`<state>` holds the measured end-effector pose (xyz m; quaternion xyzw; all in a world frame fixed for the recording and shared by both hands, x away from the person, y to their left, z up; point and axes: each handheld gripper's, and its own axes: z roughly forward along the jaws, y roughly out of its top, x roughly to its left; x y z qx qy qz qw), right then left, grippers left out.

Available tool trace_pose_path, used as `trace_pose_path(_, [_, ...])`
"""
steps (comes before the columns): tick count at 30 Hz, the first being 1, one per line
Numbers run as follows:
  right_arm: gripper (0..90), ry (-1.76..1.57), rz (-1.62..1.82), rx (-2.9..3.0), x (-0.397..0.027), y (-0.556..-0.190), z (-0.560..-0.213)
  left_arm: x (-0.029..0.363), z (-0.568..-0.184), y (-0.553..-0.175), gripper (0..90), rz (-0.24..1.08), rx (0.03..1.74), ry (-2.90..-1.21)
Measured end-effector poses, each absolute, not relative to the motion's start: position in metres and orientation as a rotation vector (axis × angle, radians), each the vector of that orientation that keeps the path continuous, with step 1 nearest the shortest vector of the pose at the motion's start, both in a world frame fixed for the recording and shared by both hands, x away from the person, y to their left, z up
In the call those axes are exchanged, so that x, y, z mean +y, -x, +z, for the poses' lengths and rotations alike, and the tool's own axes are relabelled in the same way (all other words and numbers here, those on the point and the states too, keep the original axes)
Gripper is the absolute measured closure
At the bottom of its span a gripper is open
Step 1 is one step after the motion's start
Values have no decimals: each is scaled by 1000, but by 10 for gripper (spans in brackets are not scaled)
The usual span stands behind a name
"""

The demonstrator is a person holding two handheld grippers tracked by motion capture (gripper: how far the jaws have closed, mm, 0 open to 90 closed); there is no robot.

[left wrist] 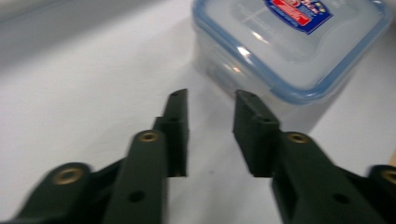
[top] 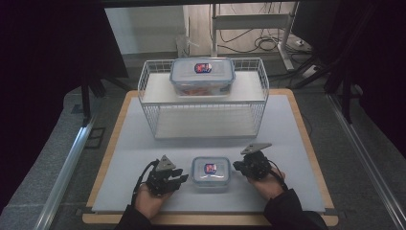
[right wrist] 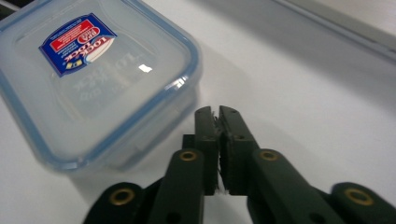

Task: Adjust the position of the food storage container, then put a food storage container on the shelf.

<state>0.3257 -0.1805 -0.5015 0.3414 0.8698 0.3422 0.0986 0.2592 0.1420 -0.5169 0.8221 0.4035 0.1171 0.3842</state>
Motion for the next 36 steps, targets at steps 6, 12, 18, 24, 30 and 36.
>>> trace_pose_path(6, [698, -958, 1030, 2558, -196, -315, -496, 155, -512, -248, 406, 376, 1028, -2071])
trace_pose_path(12, [482, -944, 1075, 2550, -204, -306, -495, 165, -514, -241, 223, 365, 1036, -2058])
trace_pose_path(18, [296, -895, 1116, 2521, -207, -300, -494, 165, -512, -234, 100, 418, 1005, -2068])
trace_pose_path(24, [192, -933, 1135, 2483, -217, -294, -495, 166, -517, -236, 64, 442, 1008, -2070])
trace_pose_path(30, [140, -975, 1165, 2478, -222, -296, -498, 165, -519, -236, 50, 482, 986, -2067])
trace_pose_path(36, [90, -976, 1171, 2491, -219, -296, -498, 167, -521, -240, 35, 450, 975, -2032])
